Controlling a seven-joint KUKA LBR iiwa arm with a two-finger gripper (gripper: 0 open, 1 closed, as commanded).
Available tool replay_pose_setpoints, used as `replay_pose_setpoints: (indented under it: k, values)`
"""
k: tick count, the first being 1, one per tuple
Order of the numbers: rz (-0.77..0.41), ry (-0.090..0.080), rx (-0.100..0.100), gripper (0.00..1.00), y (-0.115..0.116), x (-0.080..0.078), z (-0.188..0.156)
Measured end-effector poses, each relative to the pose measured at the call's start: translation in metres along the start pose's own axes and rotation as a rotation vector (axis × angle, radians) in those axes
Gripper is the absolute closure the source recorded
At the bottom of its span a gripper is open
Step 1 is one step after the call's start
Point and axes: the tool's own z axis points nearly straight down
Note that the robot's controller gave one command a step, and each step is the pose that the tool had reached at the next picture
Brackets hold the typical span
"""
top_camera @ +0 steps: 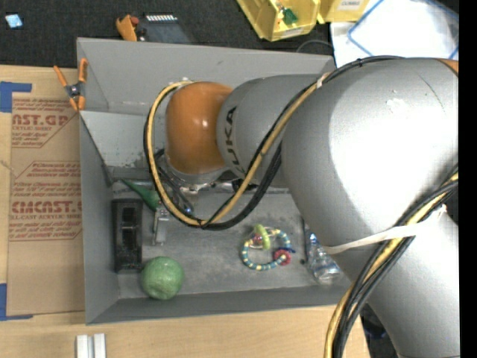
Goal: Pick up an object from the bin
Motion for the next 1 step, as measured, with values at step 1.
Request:
replay_pose_setpoints:
  k: [1]
  values:
    - [0.144, -0.020, -0.011, 1.00, -0.0091, -0.0030, -0.0055]
